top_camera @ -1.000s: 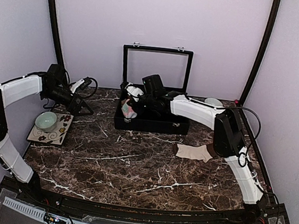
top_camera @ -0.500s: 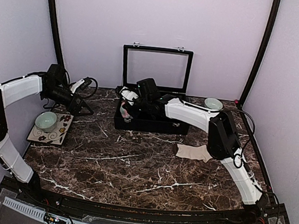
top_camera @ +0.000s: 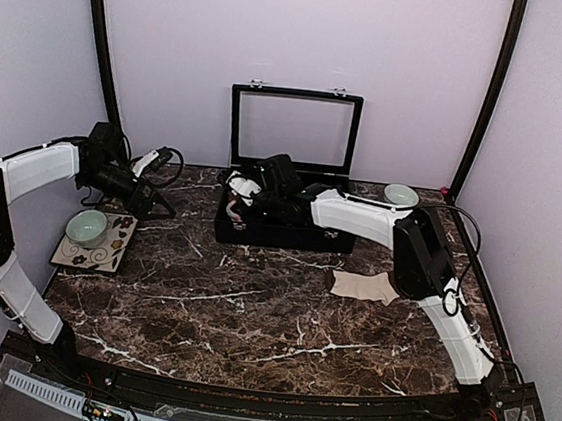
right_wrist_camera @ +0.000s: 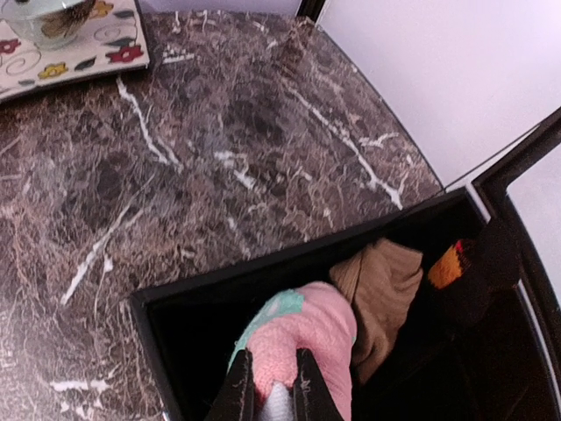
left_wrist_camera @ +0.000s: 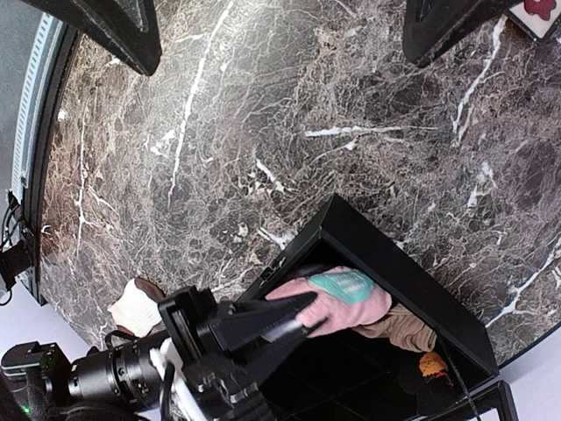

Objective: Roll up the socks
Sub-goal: Place the sock at the center of the board.

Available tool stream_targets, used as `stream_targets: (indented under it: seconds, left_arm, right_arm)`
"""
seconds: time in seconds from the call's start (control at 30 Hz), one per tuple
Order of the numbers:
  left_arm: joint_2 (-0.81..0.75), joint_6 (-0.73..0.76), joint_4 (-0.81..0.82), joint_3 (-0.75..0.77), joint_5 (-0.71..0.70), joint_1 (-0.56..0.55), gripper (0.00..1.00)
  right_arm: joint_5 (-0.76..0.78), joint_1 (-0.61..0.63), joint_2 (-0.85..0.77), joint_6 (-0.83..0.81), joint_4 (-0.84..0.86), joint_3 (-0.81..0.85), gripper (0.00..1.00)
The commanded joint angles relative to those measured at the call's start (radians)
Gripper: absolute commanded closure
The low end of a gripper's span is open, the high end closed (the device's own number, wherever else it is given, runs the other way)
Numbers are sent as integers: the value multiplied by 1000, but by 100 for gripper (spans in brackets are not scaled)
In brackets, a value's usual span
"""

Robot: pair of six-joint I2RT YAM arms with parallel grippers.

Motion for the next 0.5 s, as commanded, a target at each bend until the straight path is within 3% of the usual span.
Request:
stream_targets:
  seconds: [0.0,0.2,0.47]
  left_arm:
    - [-37,5,-5,-16,3,0,1]
    - [-38,3,-5,-14,5,0,1]
    - [-45,1,-5,-16,3,0,1]
  right_arm:
    - [-19,-30,-30,22,-70,-152,100]
    - [-41,-32,-62,12,-131,-155,100]
    - [-41,-32,97,56,-266,114,100]
